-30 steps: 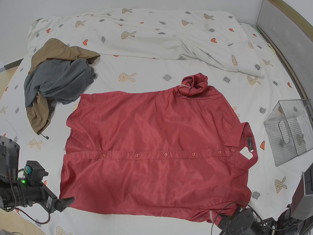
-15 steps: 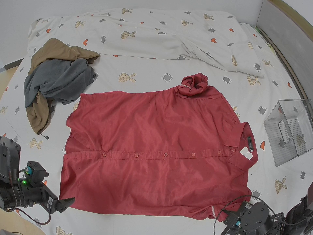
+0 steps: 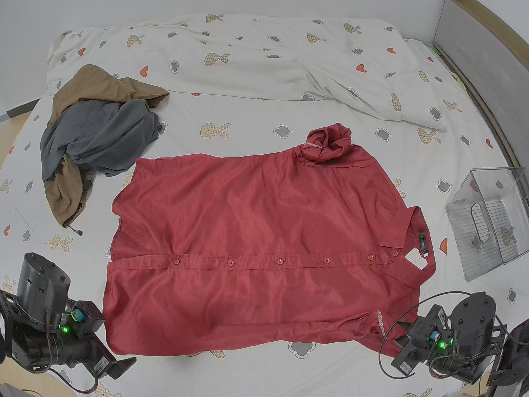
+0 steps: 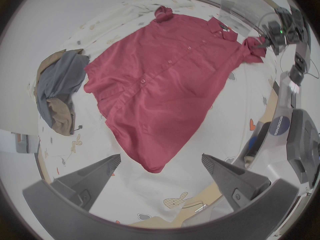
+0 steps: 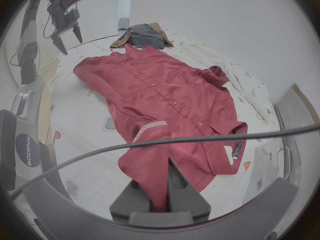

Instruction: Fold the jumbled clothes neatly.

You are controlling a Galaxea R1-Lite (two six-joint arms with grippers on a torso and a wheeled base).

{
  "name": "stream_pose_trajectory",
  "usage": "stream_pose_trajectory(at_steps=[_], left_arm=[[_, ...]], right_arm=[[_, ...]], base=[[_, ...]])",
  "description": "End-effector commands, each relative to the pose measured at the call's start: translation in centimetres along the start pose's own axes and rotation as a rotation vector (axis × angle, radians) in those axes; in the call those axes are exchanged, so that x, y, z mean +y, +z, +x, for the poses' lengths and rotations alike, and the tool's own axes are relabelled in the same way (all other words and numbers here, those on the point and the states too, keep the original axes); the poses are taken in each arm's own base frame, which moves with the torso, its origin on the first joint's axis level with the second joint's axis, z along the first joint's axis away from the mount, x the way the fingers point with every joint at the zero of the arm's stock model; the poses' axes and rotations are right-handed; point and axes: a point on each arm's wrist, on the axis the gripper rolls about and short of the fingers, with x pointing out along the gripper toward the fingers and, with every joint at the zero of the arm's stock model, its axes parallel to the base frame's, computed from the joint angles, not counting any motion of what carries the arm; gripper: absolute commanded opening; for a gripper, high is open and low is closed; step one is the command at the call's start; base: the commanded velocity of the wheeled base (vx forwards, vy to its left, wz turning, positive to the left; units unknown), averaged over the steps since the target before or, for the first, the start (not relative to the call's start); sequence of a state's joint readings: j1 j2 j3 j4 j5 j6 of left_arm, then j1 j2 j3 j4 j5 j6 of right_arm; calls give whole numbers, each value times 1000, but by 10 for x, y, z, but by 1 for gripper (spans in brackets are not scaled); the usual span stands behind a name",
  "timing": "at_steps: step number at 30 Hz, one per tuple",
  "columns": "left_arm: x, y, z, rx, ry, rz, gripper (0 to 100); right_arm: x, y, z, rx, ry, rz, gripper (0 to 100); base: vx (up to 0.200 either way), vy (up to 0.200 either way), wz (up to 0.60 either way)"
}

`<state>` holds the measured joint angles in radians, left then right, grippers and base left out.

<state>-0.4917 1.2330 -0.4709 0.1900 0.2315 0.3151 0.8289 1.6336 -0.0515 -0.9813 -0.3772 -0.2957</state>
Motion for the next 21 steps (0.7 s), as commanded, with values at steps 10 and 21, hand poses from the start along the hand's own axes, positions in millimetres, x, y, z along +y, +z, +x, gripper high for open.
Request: stream_pose_trajectory(at_steps=[10,21], left_arm=[[-24,8,25,53,-77,129,100],[-49,1,70,123,116,210,100]], right_arm=[[-10,22,-1,-109,27,72,0],[-9,31,-1,-153,64,172,0]], base=[[0,0,0],[0,0,0]])
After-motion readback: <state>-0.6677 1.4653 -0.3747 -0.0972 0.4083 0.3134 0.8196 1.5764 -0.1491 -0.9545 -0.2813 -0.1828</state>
